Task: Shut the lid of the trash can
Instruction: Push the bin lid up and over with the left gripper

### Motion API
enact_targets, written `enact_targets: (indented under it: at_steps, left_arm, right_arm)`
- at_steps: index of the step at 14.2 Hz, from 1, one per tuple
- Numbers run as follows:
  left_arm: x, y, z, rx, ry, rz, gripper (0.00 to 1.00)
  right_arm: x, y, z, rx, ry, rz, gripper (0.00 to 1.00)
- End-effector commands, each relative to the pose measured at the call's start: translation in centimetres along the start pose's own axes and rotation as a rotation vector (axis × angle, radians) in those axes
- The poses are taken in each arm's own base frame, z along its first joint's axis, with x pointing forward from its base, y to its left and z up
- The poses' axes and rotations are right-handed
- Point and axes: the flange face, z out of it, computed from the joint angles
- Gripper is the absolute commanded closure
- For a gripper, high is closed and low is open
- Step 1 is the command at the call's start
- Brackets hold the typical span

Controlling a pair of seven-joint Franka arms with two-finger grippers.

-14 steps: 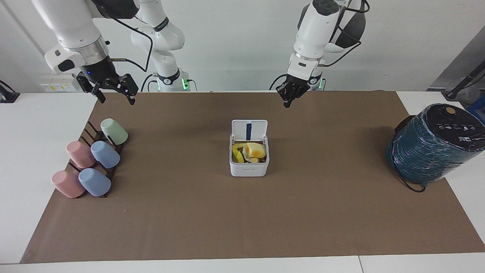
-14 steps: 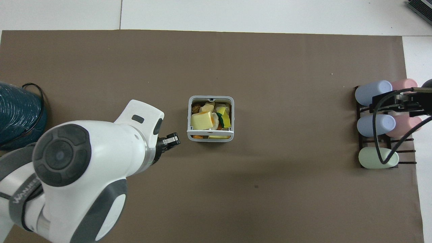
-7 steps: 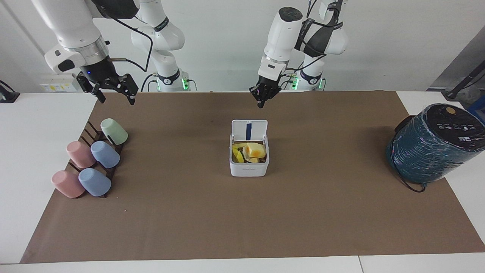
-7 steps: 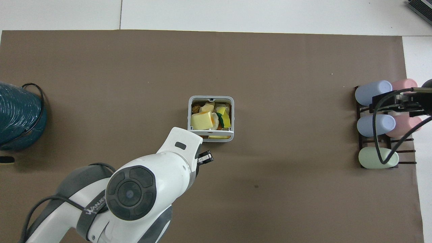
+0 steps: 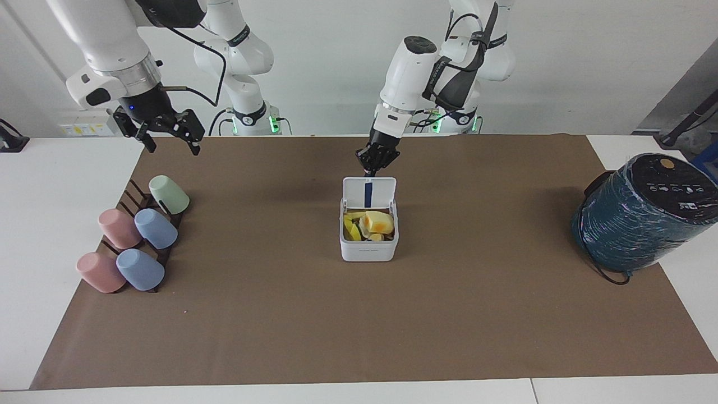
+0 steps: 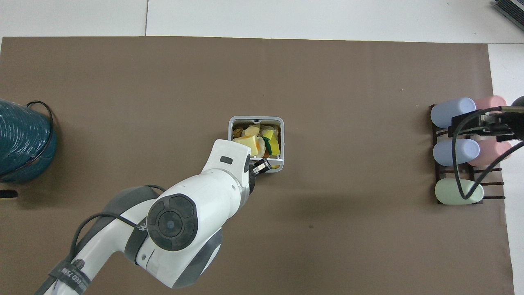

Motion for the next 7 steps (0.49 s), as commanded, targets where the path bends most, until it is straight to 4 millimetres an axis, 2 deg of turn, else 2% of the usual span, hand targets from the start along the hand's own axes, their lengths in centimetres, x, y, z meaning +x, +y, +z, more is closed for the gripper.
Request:
enact_targets:
  at_steps: [1,2,5,7]
  left_arm:
    - [2.9,0.3,1.2,-0.074,0.033,-0.08,0.97]
    - [3.5,0.8,1.8,-0.101,0.042,-0.091,0.97]
    - [4.4,1.0,2.1,-0.123,0.05,-0.11,0.97]
    - [4.9,1.0,3.2,-0.152,0.062,-0.128,0.97]
  right_arm:
    - [-0.8,0.2,-0.1,-0.003,-0.006,-0.026,0.0]
    - [-0.8,0.2,-0.1,-0.003,-0.006,-0.026,0.0]
    - [-0.8,0.2,-0.1,-0.003,-0.006,-0.026,0.0]
    - [-0.8,0.2,-0.1,-0.003,-0.008,-0.026,0.0]
